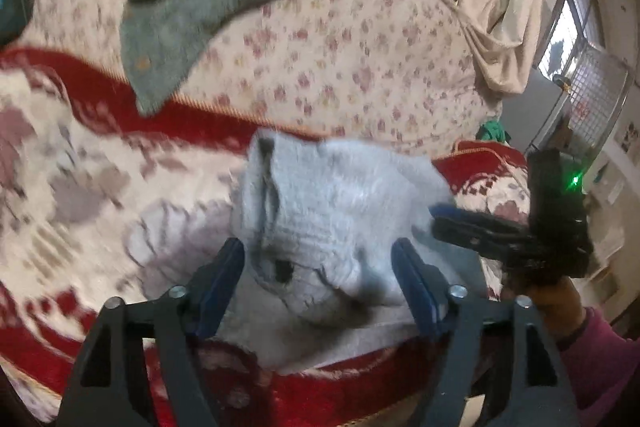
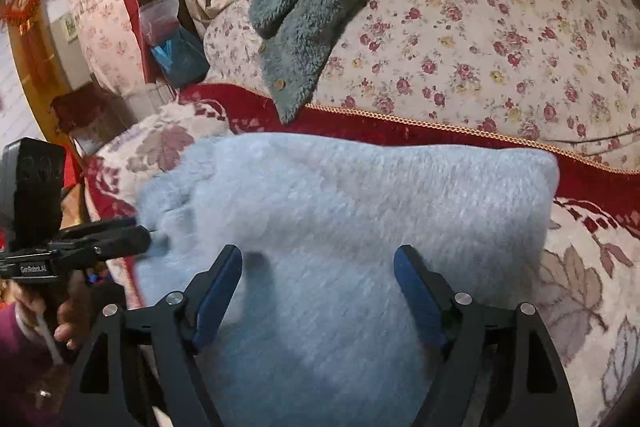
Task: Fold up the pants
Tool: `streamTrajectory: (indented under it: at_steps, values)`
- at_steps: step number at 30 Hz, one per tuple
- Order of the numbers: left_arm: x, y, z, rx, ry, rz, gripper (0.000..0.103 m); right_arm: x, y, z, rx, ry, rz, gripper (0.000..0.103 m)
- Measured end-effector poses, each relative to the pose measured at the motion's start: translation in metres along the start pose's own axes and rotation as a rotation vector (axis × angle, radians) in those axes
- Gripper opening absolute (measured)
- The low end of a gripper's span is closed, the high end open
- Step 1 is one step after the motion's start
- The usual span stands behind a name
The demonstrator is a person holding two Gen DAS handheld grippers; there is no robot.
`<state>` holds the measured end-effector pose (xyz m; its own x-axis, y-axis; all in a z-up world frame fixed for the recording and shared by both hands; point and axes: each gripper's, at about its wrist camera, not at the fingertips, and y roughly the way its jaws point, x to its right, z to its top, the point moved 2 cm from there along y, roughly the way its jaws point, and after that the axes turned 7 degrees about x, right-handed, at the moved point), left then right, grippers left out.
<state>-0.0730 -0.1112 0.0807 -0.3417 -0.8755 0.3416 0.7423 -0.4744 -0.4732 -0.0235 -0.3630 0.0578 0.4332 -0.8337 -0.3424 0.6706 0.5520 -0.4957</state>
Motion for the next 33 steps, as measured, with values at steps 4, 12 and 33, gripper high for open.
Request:
streamTrajectory:
  at_steps: [4, 12, 33]
  values:
    - [0.022, -0.013, 0.027, 0.056, 0.064, 0.008, 0.096, 0.016, -0.030, 0.006, 0.081, 0.054, -0.055, 0.083]
    - [0.058, 0.057, 0.040, 0.013, 0.086, 0.003, 0.097, 0.042, -0.020, 0.011, 0.075, 0.107, -0.244, 0.083]
    - [0.018, 0.103, 0.018, -0.089, 0.002, 0.195, 0.100, 0.097, -0.013, -0.019, -0.045, 0.378, -0.113, 0.100]
